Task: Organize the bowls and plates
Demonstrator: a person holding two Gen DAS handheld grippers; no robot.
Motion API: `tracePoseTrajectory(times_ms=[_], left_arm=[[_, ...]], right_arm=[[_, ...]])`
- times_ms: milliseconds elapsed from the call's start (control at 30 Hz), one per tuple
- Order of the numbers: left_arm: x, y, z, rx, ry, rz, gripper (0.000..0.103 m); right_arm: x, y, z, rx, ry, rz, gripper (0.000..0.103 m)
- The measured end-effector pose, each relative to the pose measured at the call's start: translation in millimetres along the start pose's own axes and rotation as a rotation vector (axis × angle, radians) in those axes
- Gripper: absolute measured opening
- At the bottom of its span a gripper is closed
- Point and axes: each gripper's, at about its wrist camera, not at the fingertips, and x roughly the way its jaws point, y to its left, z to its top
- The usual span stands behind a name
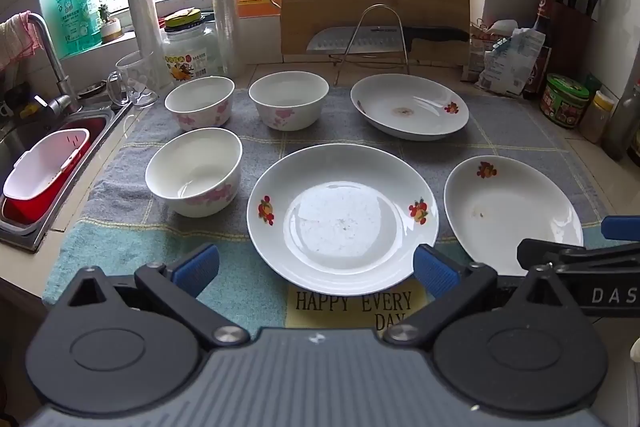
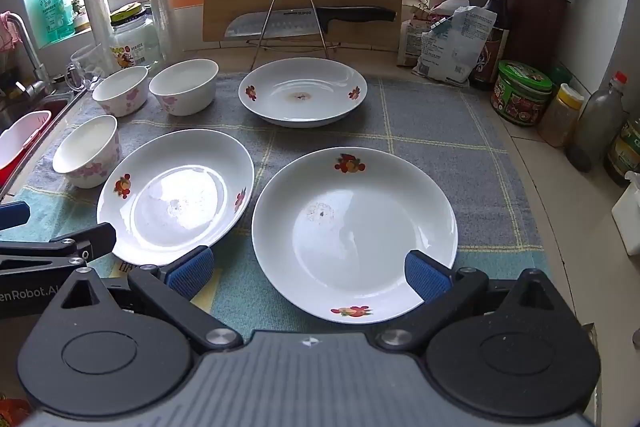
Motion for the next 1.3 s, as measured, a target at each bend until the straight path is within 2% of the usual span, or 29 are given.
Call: tracePoseTrajectory(times_ms=[1300], left_arm=[[-7.9,1.1,0.2,-0.021,0.008,0.006,0.102]], right_arm=[[-8.6,-1.0,-1.2,-0.006,-0.010,0.006,0.103]])
